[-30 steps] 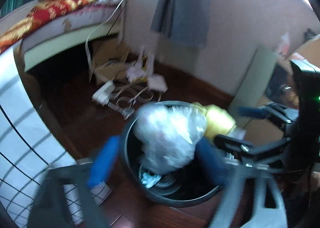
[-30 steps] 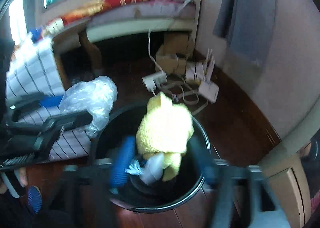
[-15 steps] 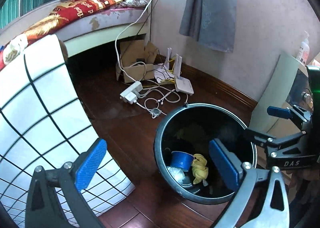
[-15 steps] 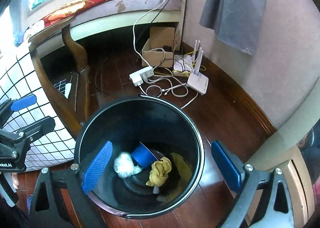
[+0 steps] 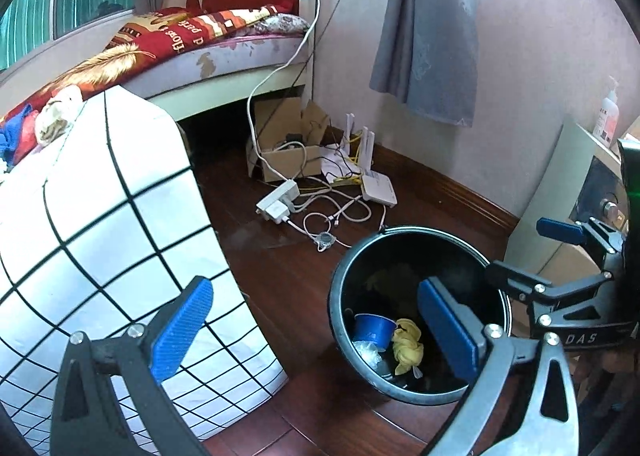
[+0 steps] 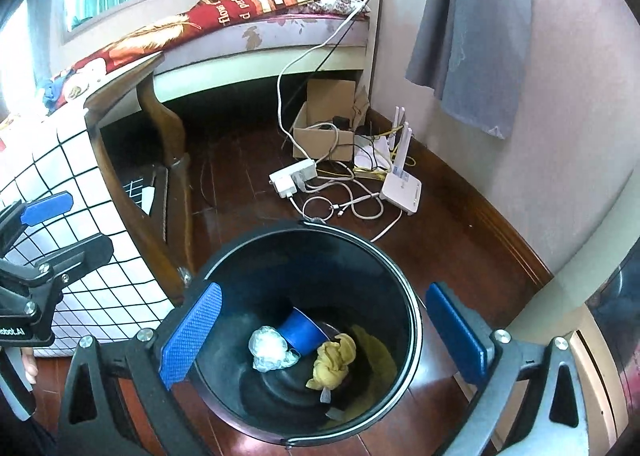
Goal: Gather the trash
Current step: 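Grasp the red cup with the left tool while the right tool grasps the white tissue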
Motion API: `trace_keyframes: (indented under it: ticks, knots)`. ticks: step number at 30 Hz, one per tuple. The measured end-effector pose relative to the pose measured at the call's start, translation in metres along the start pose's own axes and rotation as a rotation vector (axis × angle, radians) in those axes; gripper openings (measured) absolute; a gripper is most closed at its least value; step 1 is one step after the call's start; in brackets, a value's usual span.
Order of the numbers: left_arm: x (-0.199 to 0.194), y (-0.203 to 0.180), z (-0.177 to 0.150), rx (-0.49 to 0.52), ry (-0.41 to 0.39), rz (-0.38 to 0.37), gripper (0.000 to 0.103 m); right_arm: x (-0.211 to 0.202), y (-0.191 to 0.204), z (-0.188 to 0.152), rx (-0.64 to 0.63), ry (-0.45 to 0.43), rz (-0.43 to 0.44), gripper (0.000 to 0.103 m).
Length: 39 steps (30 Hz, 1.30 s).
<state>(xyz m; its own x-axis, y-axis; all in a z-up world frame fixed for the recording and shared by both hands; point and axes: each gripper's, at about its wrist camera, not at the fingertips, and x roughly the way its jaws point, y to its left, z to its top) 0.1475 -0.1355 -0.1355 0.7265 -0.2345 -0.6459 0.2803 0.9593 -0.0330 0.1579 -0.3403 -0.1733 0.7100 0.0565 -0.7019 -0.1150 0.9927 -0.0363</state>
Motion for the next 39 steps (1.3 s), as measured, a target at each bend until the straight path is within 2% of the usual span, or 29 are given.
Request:
trace_keyframes:
  ticks: [10,18,24,29,35,39]
  knots:
    - [-0.027,0.013,0.001,-0.020,-0.038,0.018,0.103,-0.017,0.014,0.009,-0.013,-0.048,0.000,0.103]
    - [-0.066,0.053,0.006,-0.086,-0.075,0.119,0.103,-0.046,0.045,0.038,-0.026,-0.156,0.059,0.103]
    - [-0.105,0.097,0.012,-0.150,-0.126,0.176,0.103,-0.064,0.098,0.064,-0.068,-0.229,0.149,0.103]
    - [-0.139,0.142,0.008,-0.199,-0.159,0.256,0.103,-0.066,0.152,0.084,-0.146,-0.170,0.203,0.103]
    - [-0.165,0.198,-0.009,-0.267,-0.167,0.376,0.103,-0.068,0.211,0.112,-0.197,-0.220,0.286,0.103]
    - [-0.176,0.231,-0.020,-0.305,-0.167,0.448,0.102,-0.067,0.255,0.135,-0.223,-0.239,0.385,0.103]
